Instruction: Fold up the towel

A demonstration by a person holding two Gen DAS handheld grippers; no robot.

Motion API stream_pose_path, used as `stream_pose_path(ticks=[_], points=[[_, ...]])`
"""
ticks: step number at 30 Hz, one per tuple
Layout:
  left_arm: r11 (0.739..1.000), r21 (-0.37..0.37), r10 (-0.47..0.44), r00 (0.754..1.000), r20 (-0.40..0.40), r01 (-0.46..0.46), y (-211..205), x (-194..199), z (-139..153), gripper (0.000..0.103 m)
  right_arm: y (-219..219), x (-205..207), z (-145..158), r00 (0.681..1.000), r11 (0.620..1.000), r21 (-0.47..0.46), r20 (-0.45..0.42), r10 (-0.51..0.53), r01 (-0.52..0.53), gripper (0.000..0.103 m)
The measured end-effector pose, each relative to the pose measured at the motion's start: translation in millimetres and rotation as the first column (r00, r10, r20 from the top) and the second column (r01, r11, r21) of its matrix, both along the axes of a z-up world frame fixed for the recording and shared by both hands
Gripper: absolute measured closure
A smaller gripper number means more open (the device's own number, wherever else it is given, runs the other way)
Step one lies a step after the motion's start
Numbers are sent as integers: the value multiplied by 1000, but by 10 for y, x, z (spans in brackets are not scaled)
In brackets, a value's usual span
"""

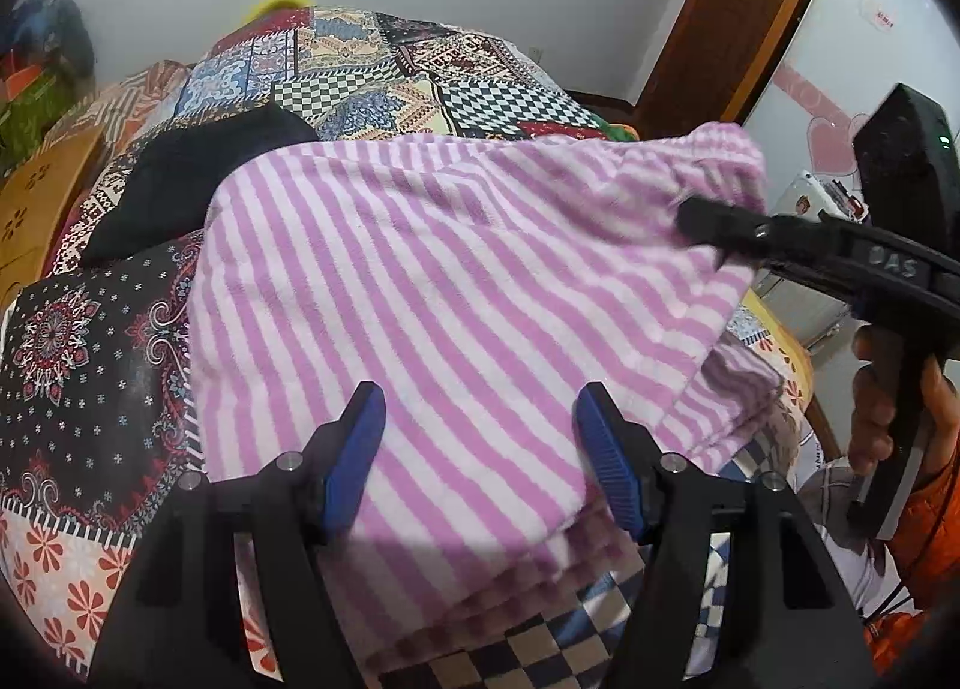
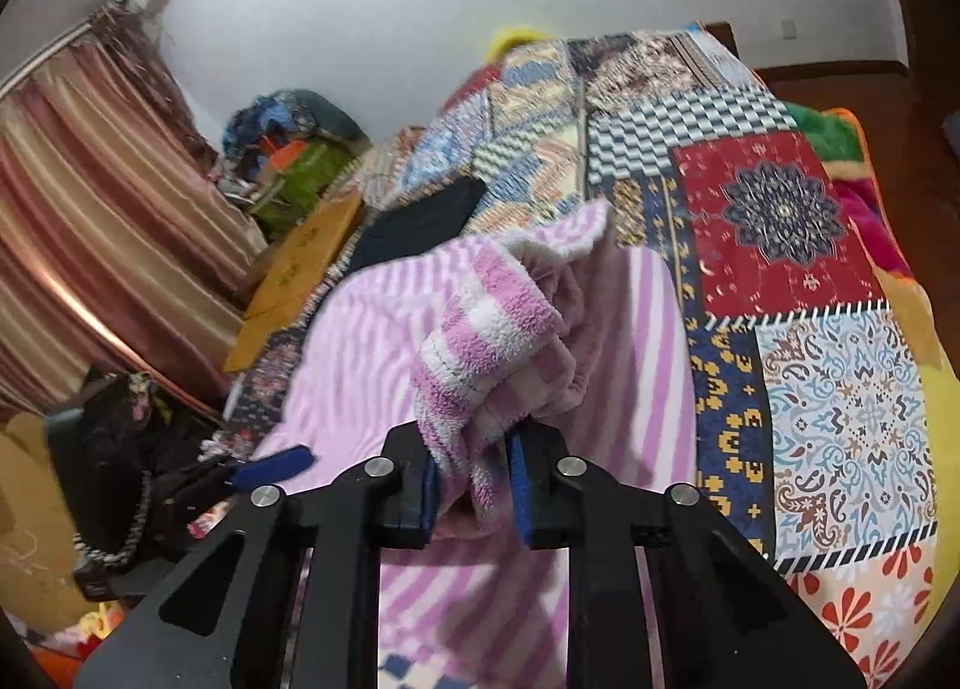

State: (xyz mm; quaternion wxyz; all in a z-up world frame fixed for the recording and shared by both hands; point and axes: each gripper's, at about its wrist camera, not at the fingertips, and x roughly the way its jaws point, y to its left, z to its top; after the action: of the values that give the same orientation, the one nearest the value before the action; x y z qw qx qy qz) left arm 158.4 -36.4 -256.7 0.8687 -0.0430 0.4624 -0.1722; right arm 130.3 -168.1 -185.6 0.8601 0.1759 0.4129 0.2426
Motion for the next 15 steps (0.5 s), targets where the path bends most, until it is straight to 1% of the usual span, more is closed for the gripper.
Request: stream_pose_path(ticks=[4,7,9,12,15], points=[[1000,-9,2,1000,20,-1,52,-76,135,34,-31,-160,188,999,999,33,50,-2,1,88],[1000,-2,11,999,41,-11,103,-124,215,32,-71,-283,231,999,999,40,51,-5,3,88],[1000,-1,23,999,41,-23,159,-147,231,31,-103,-351,185,999,1000,24,32,-9,9,88],[998,16,54,998,28,-55,262,-160,216,31,-180,-395,8,999,1000,-1,-33,-20,20,88],[994,40,100,995,21,-101,418,-167,201,31,-240,-375,-191,992,1000,-18,-124,-13,11,81]])
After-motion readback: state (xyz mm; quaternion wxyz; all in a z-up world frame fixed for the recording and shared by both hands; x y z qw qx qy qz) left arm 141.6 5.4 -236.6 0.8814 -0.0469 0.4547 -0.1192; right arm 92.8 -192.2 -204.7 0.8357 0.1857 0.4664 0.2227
